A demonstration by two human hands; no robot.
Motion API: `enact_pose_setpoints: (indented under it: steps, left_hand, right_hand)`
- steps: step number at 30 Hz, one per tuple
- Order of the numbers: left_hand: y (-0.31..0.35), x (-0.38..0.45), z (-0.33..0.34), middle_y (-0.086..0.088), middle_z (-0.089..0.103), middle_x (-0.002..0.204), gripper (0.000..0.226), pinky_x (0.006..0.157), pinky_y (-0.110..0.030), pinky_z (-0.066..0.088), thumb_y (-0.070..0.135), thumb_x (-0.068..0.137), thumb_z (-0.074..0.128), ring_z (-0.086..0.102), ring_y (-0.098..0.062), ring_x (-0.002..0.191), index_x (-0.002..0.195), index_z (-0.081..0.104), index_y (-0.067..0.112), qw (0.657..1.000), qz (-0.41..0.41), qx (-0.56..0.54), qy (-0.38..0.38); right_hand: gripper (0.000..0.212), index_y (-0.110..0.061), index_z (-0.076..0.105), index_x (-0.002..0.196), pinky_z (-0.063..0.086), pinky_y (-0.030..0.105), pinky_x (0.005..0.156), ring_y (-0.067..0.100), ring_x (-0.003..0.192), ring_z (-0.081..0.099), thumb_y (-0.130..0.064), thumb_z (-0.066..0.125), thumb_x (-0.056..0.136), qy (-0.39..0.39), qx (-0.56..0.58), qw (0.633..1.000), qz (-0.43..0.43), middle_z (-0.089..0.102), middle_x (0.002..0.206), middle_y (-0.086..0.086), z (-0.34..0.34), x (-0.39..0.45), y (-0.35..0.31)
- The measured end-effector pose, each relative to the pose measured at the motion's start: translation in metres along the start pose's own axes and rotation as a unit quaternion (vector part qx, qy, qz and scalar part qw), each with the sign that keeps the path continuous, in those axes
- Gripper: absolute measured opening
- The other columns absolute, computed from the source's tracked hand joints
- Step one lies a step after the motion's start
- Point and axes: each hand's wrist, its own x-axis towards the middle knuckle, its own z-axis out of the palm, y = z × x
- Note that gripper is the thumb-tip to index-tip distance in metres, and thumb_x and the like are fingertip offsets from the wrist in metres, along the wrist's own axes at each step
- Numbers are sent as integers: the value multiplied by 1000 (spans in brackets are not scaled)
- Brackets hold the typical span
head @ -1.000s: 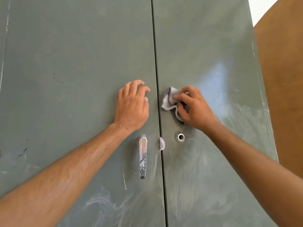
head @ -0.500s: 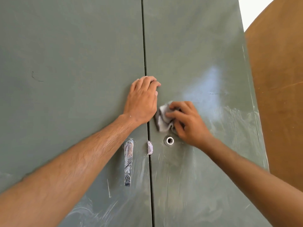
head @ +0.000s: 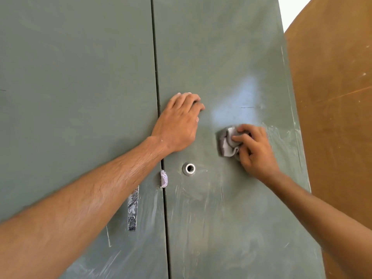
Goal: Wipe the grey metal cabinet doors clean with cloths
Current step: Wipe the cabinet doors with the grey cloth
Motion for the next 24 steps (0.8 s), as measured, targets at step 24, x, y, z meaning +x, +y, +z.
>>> enact_pose_setpoints:
  steps: [24]
  left_hand:
    - [5,-7,-1,-2,57,135,34,119,-43,30,21,100,41,51,-27,129,127,61,17,998,55,38,-10]
  right_hand:
    - [39,-1,65,116,37,41,101,46,114,48,-10,38,88,43,-69,968,238,52,131,24,-36,-1,106]
